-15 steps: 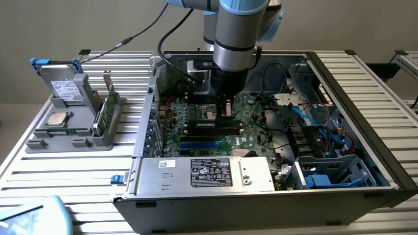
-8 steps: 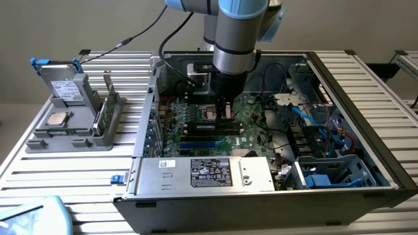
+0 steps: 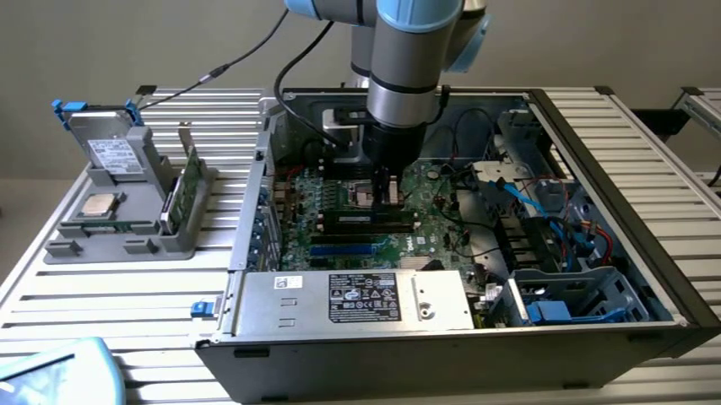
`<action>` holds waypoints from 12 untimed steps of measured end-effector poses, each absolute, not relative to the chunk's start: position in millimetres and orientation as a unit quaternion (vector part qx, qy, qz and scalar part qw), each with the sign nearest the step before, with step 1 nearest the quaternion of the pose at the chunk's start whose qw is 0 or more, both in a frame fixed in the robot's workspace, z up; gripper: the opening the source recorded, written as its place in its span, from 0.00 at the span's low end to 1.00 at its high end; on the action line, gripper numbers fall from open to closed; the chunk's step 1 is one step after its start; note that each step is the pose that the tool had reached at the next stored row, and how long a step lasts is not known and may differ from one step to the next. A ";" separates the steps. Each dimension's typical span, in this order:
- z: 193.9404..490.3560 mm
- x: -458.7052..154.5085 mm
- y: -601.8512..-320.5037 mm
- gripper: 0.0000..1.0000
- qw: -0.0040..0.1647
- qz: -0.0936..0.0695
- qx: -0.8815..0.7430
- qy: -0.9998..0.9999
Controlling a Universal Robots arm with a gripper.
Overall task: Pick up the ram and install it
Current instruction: 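Insert the ram into the slot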
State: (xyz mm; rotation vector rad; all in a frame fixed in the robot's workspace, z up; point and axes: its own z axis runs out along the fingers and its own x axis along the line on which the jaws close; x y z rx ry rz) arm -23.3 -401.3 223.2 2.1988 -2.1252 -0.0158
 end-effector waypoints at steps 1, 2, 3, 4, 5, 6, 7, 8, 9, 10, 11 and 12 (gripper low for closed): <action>223.3 -23.3 -401.2 0.14 0.042 -0.005 0.718 -0.694; 223.3 -23.3 -401.0 0.14 0.043 -0.004 0.718 -0.694; 223.3 -23.4 -400.8 0.14 0.044 -0.003 0.718 -0.694; 223.3 -23.4 -400.4 0.14 0.045 -0.002 0.718 -0.694; 223.4 -23.4 -399.7 0.14 0.046 -0.001 0.718 -0.694; 223.4 -23.3 -399.2 0.14 0.047 0.000 0.718 -0.694; 223.4 -23.3 -398.8 0.14 0.048 0.000 0.718 -0.694; 223.4 -23.3 -398.4 0.14 0.049 0.001 0.719 -0.694; 223.3 -23.3 -398.2 0.14 0.050 0.002 0.719 -0.693; 223.3 -23.3 -398.0 0.14 0.050 0.002 0.719 -0.693; 223.4 -23.3 -397.9 0.14 0.051 0.003 0.720 -0.692; 223.4 -23.3 -397.7 0.14 0.051 0.003 0.721 -0.691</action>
